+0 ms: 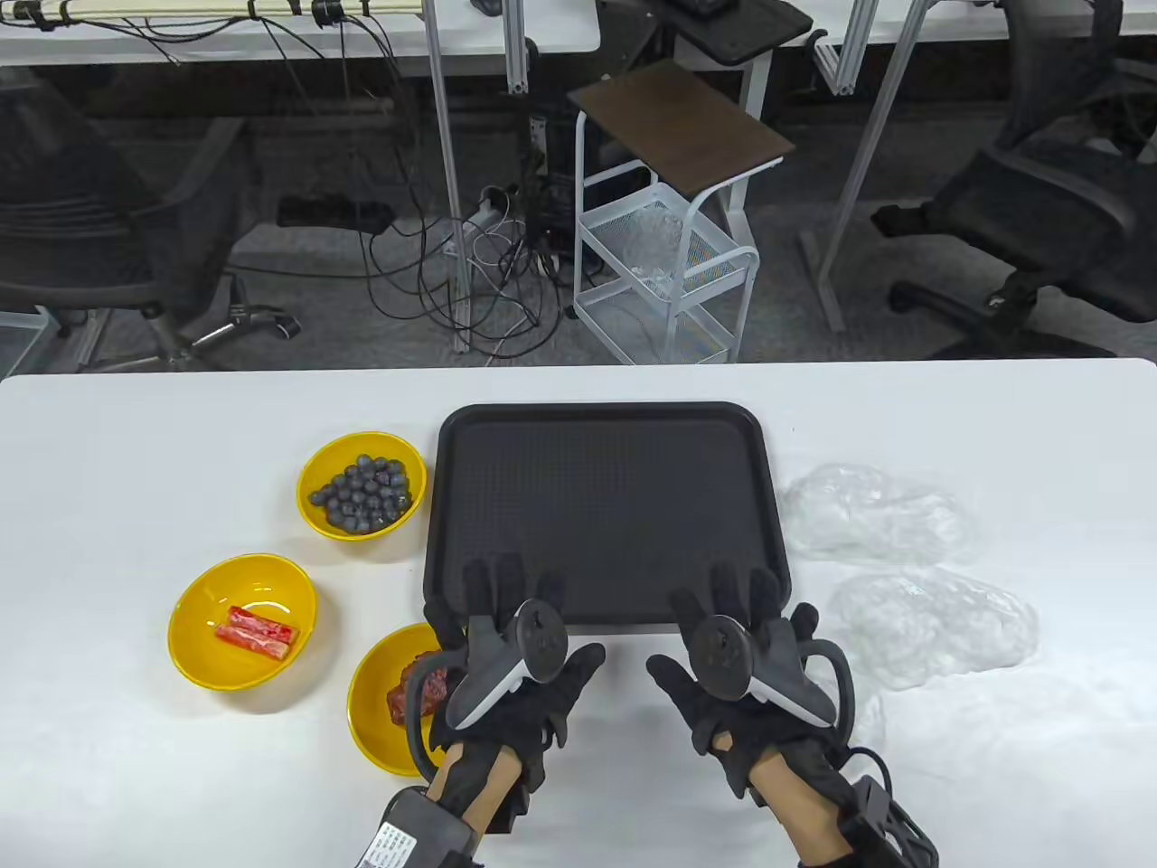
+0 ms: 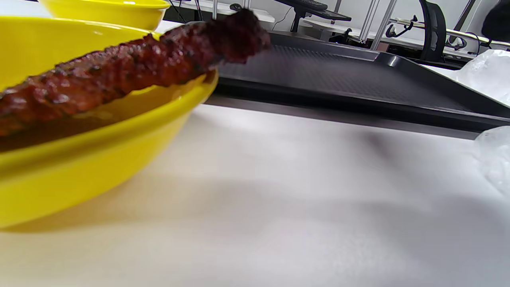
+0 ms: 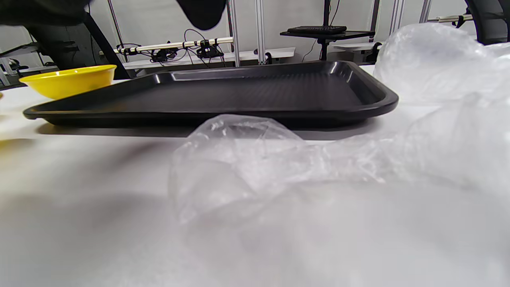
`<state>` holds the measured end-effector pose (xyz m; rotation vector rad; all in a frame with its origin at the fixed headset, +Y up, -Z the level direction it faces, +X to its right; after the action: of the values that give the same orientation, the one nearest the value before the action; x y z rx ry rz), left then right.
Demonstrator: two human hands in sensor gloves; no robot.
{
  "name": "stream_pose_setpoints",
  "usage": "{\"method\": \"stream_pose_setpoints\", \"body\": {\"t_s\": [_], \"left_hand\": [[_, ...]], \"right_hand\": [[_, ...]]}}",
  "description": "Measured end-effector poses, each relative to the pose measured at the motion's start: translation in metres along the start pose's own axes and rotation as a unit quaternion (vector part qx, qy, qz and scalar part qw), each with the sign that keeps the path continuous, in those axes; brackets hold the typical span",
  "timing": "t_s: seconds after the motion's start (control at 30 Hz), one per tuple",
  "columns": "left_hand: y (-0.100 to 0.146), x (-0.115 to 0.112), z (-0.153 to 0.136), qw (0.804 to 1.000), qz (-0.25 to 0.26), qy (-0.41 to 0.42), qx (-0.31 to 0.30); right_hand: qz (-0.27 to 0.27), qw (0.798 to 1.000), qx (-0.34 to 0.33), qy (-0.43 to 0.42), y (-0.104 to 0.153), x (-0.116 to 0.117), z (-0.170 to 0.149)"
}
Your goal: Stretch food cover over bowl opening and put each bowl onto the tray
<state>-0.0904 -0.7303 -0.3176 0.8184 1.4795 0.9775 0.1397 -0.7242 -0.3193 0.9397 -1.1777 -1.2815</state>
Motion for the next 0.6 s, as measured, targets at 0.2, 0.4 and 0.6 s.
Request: {"method": "stream_pose_setpoints", "body": {"t_s": [0.2, 0.4, 0.6], "left_hand": [[0.0002, -0.0003, -0.0006, 1.0, -0.004, 0.002, 0.0], [-0.0003, -0.0007, -0.0002, 1.0, -0.006, 0.002, -0.002], [-0.0002, -0.0017, 0.001, 1.0, -0.011, 0.001, -0.005]], "right_hand": [[0.003, 1.0, 0.0, -0.005, -0.0003, 0.0008, 0.0], [-0.001, 1.0, 0.0, -0.01, -0.0001, -0.0011, 0.0002], [0.004, 1.0, 0.003, -0.013, 0.0003, 0.0, -0.0004]]}}
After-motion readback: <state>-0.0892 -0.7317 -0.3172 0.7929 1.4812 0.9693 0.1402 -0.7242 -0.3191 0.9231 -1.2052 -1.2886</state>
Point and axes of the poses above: the tracker on the back of each hand, its own z axis roughly to the thumb side, its own y axis roughly from the fingertips to the wrist, x = y × z, the point moved 4 cm from there along -y, roughly from the wrist to the fingertips, and after that the axes turned 5 degrees about -z, right-handed, at the moved point
